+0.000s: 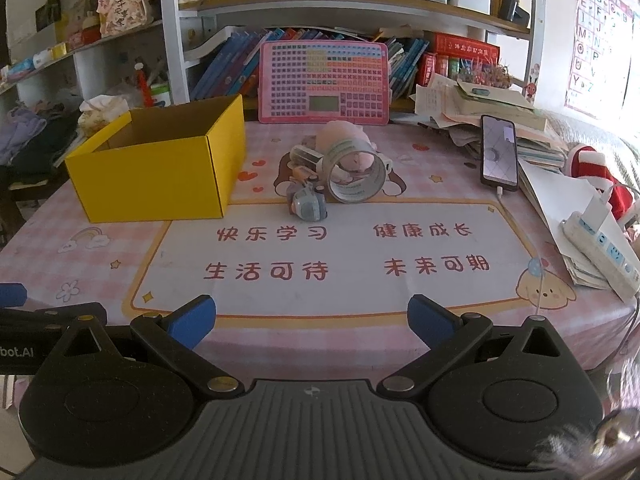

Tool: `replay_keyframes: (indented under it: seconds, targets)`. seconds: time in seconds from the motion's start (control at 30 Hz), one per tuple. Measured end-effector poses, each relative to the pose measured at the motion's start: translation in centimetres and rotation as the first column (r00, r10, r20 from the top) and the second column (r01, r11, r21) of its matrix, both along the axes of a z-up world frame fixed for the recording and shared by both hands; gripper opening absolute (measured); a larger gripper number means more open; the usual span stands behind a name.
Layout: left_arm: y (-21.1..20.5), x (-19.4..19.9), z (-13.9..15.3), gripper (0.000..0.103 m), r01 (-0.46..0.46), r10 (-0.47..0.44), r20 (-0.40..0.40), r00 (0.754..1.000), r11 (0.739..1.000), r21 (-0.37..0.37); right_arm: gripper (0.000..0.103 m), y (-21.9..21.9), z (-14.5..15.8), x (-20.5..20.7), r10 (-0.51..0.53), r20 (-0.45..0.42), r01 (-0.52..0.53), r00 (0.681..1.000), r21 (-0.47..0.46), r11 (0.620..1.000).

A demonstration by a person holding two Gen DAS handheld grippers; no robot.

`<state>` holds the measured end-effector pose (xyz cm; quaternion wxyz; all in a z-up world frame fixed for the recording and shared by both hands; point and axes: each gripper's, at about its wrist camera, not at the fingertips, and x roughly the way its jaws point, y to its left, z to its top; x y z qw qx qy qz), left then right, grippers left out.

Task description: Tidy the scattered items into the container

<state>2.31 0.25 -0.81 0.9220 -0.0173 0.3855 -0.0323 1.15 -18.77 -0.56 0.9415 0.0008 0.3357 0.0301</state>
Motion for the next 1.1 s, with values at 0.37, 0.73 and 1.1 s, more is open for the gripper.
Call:
replay_keyframes:
  seconds: [0.37,0.73,1.1]
  targets:
    - [-0.3,0.2,-0.2,0.103,0.018,-0.017,-0.002,1.0,1.0,0.015,0.103,-0.1,-0.3,0.2,0.009,-0.021,-0.008,1.0,0.016,1.0]
    - [-0.8,0.7,-0.3,0.103,0.025,-0.025,-0.005,1.0,0.999,0.032,0.102,-0.7,-0.7,0.9,0.006,-0.041,-0.005,0.999,0.031,0.999]
    - [-1.4,1.6,-0.5,0.102,0.029,-0.029,0.002,1.0,0.999,0.046,0.1,-1.1,-1.0,2.4,0.018,-0.041,-0.017,0.999,0.019,1.0]
